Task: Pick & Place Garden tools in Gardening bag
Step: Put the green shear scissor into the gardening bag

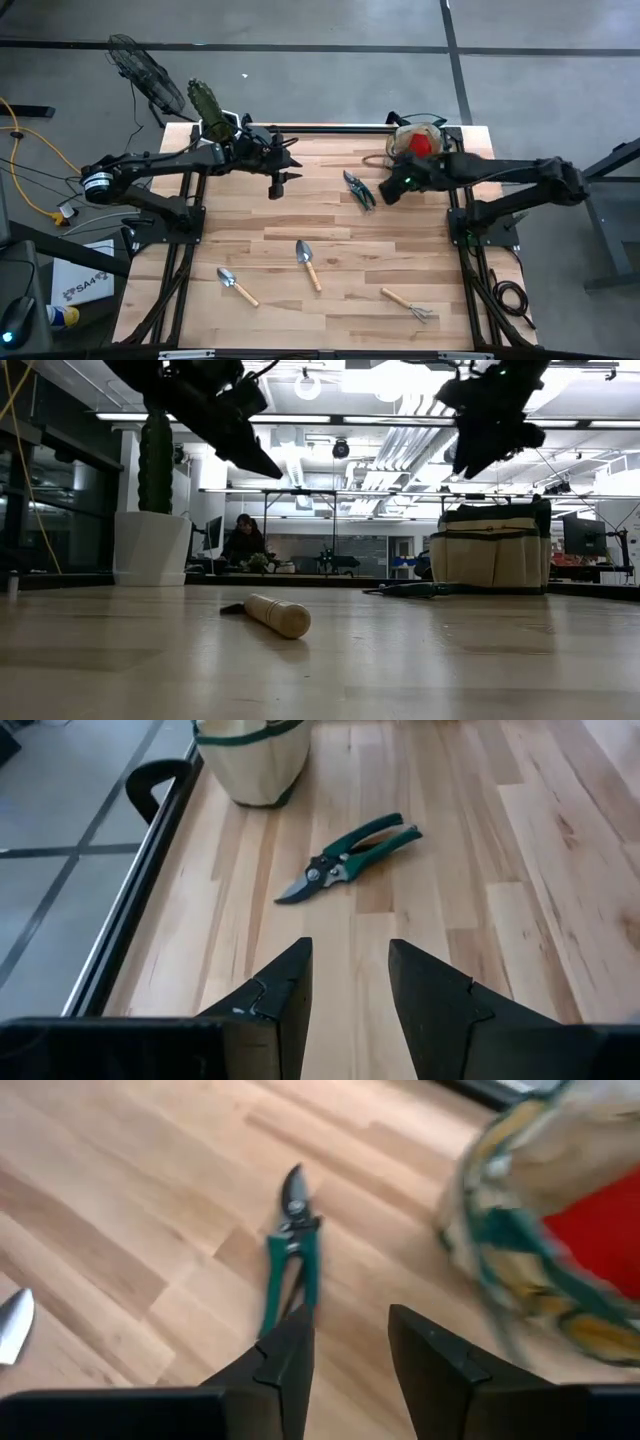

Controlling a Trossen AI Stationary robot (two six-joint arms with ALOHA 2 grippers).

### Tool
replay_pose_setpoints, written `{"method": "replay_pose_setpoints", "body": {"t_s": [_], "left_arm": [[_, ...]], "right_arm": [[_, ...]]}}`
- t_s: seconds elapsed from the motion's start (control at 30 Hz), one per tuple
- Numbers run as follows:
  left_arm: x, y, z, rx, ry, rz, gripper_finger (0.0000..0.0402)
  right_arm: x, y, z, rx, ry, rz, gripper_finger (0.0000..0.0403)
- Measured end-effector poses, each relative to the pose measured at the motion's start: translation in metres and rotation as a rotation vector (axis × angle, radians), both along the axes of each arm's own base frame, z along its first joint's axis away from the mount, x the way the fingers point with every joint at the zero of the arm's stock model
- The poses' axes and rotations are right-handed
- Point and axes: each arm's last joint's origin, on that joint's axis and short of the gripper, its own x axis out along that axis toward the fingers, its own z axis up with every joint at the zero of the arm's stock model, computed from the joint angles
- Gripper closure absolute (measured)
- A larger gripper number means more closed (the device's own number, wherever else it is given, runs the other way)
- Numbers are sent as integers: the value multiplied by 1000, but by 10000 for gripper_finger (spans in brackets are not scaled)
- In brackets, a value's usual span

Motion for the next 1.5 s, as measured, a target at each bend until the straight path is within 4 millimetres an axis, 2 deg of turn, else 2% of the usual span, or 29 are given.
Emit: {"method": "replay_pose_setpoints", "body": {"t_s": [0.23,0.43,0.7,0.83,1.0,1.33,1.5], "left_arm": [[-2,-1,-3,-15,36,4,272],[-2,-1,-4,-21,43,6,272],[-2,-1,-4,-20,41,6,272],[-2,-1,-4,-20,40,6,272],[-2,-1,-4,-20,40,6,272],[-2,-1,-4,-24,42,7,272],[-2,-1,-4,-27,42,9,272]], "right_arm": [[37,19,-41,49,125,-2,282],[58,24,-80,70,245,-37,282],[84,23,-112,76,209,-66,282],[90,19,-121,74,196,-78,282],[91,11,-121,51,189,-106,274],[98,5,-119,47,132,-63,203],[101,2,-118,55,95,-47,196]]}}
